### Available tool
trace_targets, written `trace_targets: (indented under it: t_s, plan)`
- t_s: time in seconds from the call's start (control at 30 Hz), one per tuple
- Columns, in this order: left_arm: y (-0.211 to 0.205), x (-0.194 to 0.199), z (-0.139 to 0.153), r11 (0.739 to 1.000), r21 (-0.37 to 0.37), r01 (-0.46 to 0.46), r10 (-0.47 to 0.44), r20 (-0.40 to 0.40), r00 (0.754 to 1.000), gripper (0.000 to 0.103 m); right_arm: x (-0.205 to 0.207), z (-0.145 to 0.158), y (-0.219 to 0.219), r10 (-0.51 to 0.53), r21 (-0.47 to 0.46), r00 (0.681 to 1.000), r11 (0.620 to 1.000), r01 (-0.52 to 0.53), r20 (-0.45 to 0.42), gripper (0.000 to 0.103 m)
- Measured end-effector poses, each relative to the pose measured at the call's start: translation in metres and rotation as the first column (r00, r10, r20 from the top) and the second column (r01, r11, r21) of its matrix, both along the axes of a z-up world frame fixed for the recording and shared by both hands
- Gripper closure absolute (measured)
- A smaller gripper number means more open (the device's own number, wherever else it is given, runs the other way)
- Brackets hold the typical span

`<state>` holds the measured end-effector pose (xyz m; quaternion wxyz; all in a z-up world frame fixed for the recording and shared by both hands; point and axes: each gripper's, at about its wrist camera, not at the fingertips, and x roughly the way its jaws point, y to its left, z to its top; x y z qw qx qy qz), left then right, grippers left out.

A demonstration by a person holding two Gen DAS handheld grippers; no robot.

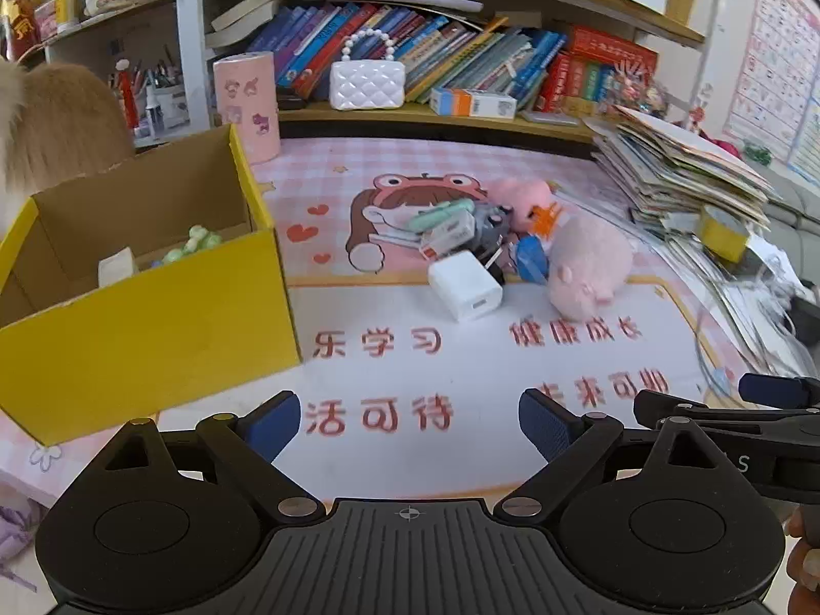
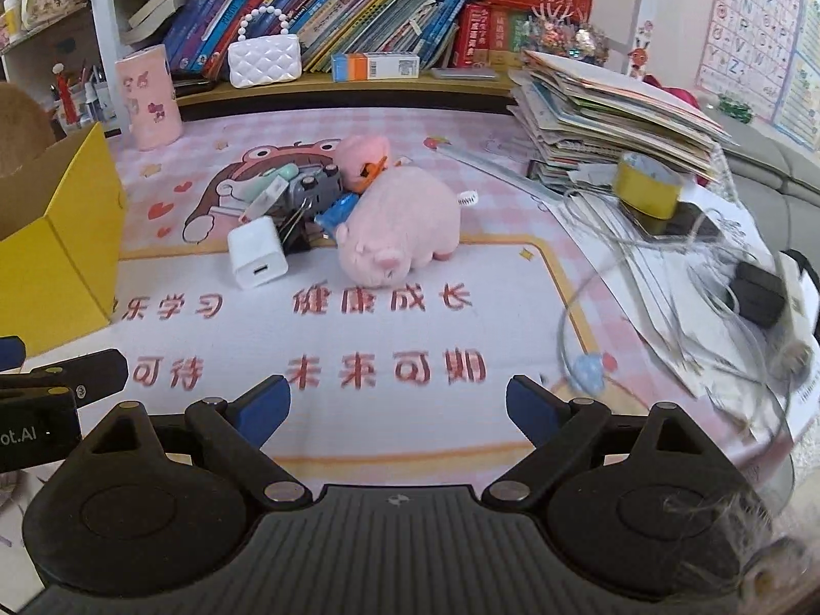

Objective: Organize objects
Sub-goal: 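Grasp the pink plush pig with the right tool while the left tool grasps the white charger cube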

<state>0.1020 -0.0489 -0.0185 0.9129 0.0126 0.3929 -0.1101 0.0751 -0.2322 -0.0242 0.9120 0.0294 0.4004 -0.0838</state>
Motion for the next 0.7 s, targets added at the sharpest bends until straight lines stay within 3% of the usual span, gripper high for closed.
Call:
trace_targets:
  t_s: [0.5, 0.7]
  plan:
    - [-0.042, 0.057, -0.011, 0.993, 0.026, -0.115, 0.116, -0.040, 0.992, 0.009, 0.082, -0.009, -0.053, 0.136, 0.050, 0.991, 0.989, -0.136, 0.011, 0.012]
    - [-0.059, 0.083, -0.021, 0.989, 0.068, -0.130, 0.132, -0.028, 0.991, 0.011, 0.117, -0.009, -0.071, 0.135, 0.074, 0.990, 0.988, -0.138, 0.037, 0.009]
